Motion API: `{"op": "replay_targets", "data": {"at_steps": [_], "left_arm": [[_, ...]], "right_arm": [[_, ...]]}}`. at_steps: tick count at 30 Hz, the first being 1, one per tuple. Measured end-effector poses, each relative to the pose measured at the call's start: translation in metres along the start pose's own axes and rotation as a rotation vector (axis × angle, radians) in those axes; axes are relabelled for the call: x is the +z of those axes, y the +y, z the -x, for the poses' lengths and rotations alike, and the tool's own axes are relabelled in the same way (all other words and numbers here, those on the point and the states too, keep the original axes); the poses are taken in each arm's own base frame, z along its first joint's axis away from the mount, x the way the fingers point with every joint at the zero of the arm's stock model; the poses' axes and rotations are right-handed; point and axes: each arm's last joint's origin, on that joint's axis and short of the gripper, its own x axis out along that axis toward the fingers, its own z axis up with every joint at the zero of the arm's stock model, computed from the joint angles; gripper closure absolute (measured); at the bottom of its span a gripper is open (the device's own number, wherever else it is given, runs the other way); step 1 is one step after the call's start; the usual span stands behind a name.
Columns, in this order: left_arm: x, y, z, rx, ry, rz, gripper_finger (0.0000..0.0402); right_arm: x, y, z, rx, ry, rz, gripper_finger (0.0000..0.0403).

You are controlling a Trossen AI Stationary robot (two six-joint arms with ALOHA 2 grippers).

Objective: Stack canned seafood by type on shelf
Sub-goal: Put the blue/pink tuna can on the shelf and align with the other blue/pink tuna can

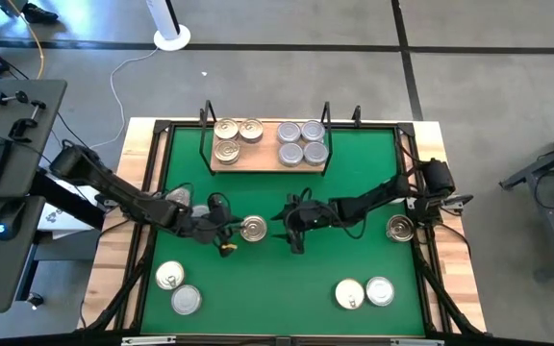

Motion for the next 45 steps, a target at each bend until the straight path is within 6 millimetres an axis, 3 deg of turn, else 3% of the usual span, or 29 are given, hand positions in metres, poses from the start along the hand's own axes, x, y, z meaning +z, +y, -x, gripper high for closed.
{"op": "replay_targets", "data": {"at_steps": [5,8,16,25,34,45], "left_arm": [[-0.003,0.001,0.015,-0.022,0.053,0.059,0.0316],[-0.014,0.003,0.018,0.004,0.153,0.094,0.0316],[-0.039,-0.001,0.000,0.030,0.160,0.147,0.0316],[-0.049,0.000,-0.035,0.008,0.120,0.078,0.0316],[-0.047,0.003,-0.043,0.039,0.105,0.046,0.0316],[-0.042,-0.003,-0.031,0.028,0.112,0.082,0.0316]], "right_arm": [[0.001,0.000,0.000,0.001,-0.016,0.075,0.0044],[-0.005,-0.001,-0.006,0.006,-0.016,0.119,0.0010],[-0.035,-0.009,-0.037,-0.007,-0.110,0.038,0.0017],[-0.030,-0.010,-0.069,0.053,-0.132,0.018,0.0017],[-0.033,-0.014,-0.070,0.060,-0.125,0.019,0.0022],[-0.035,-0.012,-0.059,0.058,-0.107,-0.011,0.0041]]}}
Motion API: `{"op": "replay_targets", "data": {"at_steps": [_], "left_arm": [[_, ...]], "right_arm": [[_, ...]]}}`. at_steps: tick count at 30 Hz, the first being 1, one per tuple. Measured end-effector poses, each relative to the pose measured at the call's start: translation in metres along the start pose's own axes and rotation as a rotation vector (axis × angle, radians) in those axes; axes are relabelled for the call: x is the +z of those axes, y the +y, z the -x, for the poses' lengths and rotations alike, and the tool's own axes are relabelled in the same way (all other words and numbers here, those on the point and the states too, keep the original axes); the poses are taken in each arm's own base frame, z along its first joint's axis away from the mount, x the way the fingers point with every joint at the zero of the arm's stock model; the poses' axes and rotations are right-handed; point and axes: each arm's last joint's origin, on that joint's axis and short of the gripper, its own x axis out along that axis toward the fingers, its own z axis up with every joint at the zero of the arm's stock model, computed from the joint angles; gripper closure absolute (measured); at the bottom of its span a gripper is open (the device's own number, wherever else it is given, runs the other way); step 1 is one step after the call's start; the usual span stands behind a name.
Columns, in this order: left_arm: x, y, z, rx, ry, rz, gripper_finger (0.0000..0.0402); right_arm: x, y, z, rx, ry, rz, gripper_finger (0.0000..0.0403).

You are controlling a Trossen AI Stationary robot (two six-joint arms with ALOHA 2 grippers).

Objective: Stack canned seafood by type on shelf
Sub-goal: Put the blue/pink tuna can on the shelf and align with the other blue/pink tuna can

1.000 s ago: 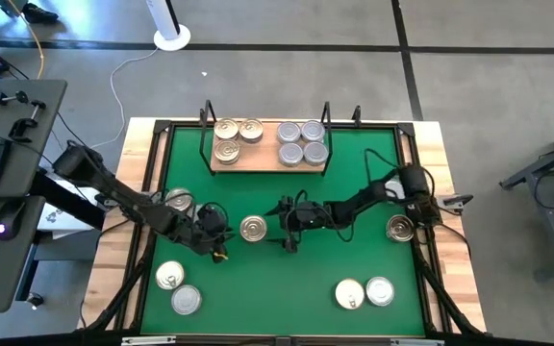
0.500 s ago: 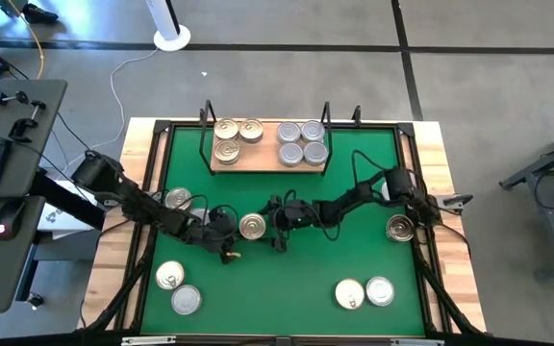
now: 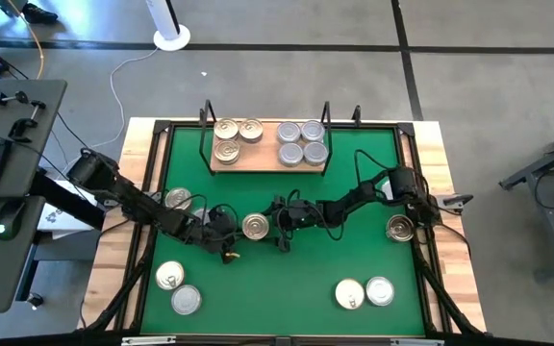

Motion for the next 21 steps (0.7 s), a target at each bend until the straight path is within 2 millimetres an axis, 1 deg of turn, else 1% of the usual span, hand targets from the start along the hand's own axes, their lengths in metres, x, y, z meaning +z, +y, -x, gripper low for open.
{"op": "replay_targets", "data": {"at_steps": [6,21], "left_arm": [[0.0049,-0.0019,0.0084,-0.021,-0.018,0.005,0.0316],[0.0021,0.0012,0.0092,0.001,0.008,0.001,0.0316]], "right_arm": [[0.0038,0.0010,0.0025,0.000,0.008,-0.008,0.0044],[0.0048,0.0026,0.0025,-0.022,0.015,-0.014,0.0044]]}}
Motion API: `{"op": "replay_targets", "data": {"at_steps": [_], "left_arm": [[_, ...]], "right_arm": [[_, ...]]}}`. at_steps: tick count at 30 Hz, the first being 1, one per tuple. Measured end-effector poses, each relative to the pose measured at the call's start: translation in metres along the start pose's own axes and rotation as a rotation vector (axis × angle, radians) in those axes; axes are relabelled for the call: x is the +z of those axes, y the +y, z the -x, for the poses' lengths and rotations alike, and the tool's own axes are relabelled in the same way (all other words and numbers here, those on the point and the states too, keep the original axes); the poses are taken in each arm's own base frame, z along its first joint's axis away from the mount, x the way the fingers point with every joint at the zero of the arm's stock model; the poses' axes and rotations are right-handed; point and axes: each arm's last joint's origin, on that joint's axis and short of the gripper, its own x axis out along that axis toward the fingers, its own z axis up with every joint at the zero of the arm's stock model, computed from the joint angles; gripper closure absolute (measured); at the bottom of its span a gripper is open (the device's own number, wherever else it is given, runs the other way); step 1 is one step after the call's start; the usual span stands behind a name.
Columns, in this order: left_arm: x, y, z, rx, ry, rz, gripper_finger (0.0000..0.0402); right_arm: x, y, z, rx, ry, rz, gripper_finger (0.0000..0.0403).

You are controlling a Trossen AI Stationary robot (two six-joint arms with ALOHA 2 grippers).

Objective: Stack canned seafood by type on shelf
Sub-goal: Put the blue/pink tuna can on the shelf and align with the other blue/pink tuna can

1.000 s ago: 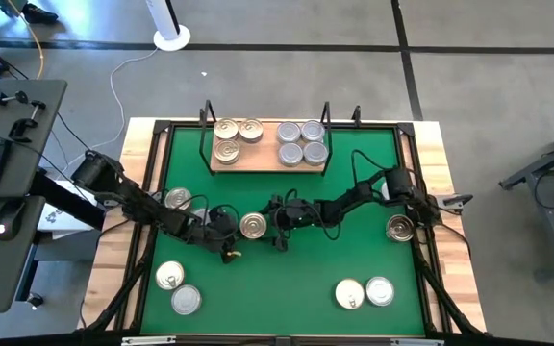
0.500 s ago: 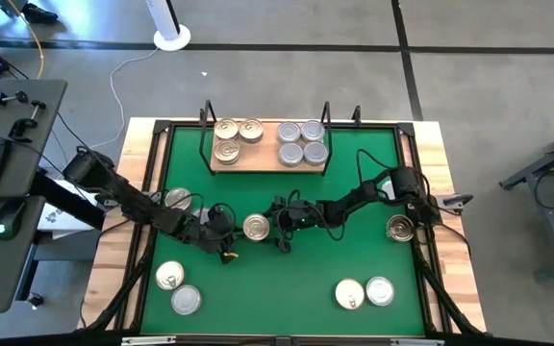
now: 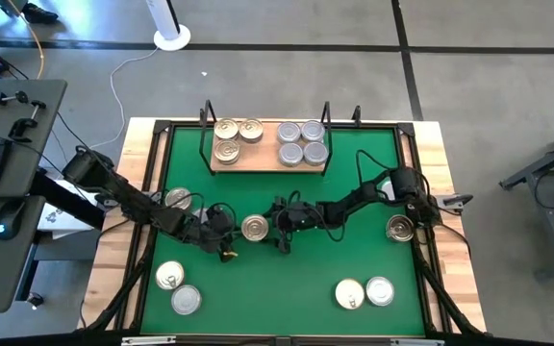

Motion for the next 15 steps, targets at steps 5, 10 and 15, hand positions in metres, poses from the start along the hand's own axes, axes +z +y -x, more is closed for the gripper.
{"op": "replay_targets", "data": {"at_steps": [5,10,15], "left_arm": [[0.012,-0.004,-0.001,0.002,-0.019,-0.035,0.0316],[0.033,-0.005,-0.004,0.058,-0.024,-0.080,0.0316],[0.056,-0.001,-0.006,0.169,-0.033,-0.139,0.0316]], "right_arm": [[0.012,0.003,0.006,-0.058,0.026,0.006,0.0045],[0.028,-0.005,0.010,-0.130,0.138,0.024,0.0045],[0.048,-0.017,0.006,-0.222,0.273,0.081,0.0044]]}}
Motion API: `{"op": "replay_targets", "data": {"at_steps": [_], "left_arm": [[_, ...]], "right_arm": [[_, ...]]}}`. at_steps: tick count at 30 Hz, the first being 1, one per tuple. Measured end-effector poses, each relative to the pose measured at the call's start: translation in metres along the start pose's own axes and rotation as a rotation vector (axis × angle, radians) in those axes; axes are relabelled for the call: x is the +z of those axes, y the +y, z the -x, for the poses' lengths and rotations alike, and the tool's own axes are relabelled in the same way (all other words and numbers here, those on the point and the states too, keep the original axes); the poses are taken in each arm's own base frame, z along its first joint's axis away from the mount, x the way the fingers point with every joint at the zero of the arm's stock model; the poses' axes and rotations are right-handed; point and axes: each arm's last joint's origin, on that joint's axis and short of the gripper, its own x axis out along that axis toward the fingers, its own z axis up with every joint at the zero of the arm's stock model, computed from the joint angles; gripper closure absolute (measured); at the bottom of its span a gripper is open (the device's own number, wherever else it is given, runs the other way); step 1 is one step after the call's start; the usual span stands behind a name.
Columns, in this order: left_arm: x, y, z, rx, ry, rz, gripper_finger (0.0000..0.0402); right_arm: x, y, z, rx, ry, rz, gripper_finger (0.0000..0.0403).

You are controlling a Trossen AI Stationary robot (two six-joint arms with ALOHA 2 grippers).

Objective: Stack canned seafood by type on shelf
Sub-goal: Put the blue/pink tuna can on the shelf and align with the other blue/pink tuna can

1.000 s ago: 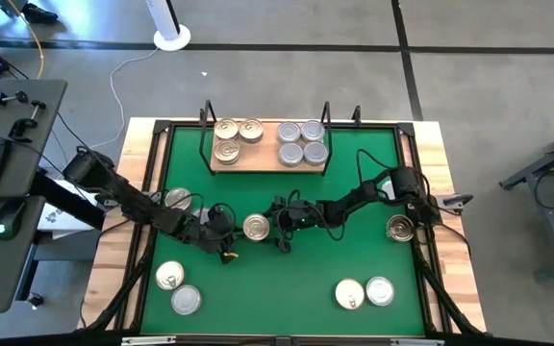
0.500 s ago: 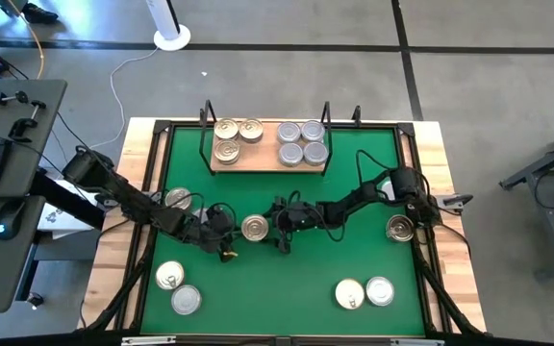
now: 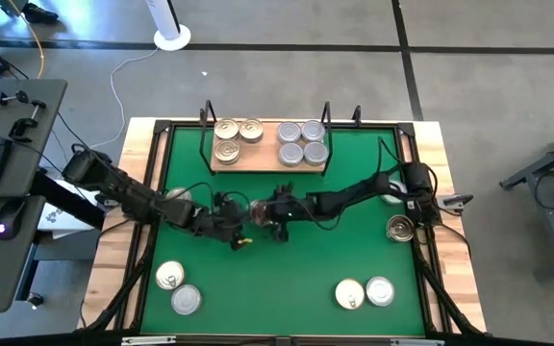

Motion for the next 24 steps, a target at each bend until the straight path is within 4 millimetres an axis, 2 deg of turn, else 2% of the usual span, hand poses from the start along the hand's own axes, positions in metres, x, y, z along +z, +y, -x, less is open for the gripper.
{"op": "replay_targets", "data": {"at_steps": [4,7,14,18,24], "left_arm": [[0.017,0.008,-0.002,0.061,0.037,-0.042,0.0316],[0.021,0.016,-0.003,0.117,0.086,-0.067,0.0316],[0.032,0.051,0.004,0.203,0.097,-0.023,0.0316],[0.041,0.073,0.004,0.235,0.072,-0.024,0.0316],[0.047,0.098,-0.005,0.237,0.062,-0.040,0.0316]], "right_arm": [[0.018,-0.014,0.001,-0.045,0.104,0.036,0.0044],[0.033,-0.027,0.003,-0.063,0.132,0.059,0.0045],[0.066,-0.062,0.012,-0.114,0.137,0.055,0.0052],[0.074,-0.086,0.015,-0.148,0.134,0.046,0.0053],[0.070,-0.121,0.016,-0.131,0.132,-0.005,0.0054]]}}
